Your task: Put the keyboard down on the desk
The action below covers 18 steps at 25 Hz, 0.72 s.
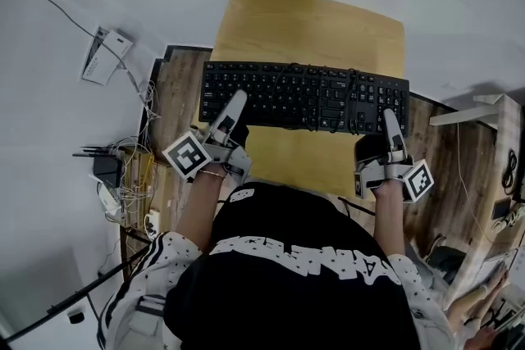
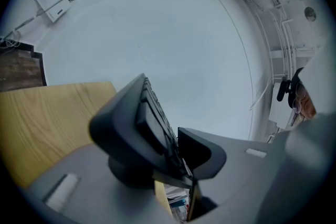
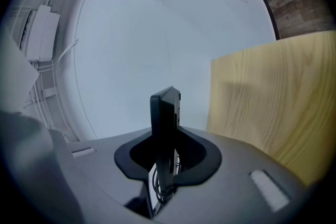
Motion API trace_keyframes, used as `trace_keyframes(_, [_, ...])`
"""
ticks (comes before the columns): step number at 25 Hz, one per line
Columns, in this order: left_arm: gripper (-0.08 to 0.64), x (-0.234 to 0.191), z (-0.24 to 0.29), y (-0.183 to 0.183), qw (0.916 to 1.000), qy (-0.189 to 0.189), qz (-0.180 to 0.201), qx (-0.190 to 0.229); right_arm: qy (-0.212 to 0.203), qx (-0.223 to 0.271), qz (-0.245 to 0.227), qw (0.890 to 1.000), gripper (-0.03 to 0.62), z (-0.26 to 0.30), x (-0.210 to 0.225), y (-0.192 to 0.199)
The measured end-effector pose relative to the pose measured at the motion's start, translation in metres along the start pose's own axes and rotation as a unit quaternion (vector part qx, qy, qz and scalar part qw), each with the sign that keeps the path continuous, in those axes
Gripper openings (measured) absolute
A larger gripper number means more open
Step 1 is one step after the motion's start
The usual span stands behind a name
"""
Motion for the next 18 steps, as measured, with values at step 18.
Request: trace_keyframes(18, [0.112, -0.015, 0.023, -0.001, 0.9995, -0.006, -0.006, -0.031, 0.014, 0.03, -0.005, 0.999, 0.084, 0.001, 0.009, -0.003])
Point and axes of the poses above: the fingertips, and each gripper's own axes: z forward along the fingers, x to its right, y out of its underside, the point moved 3 cm from there along -z, backward along the fingers, and after that the axes turned 10 degrees about -y, right-handed, at the moved point
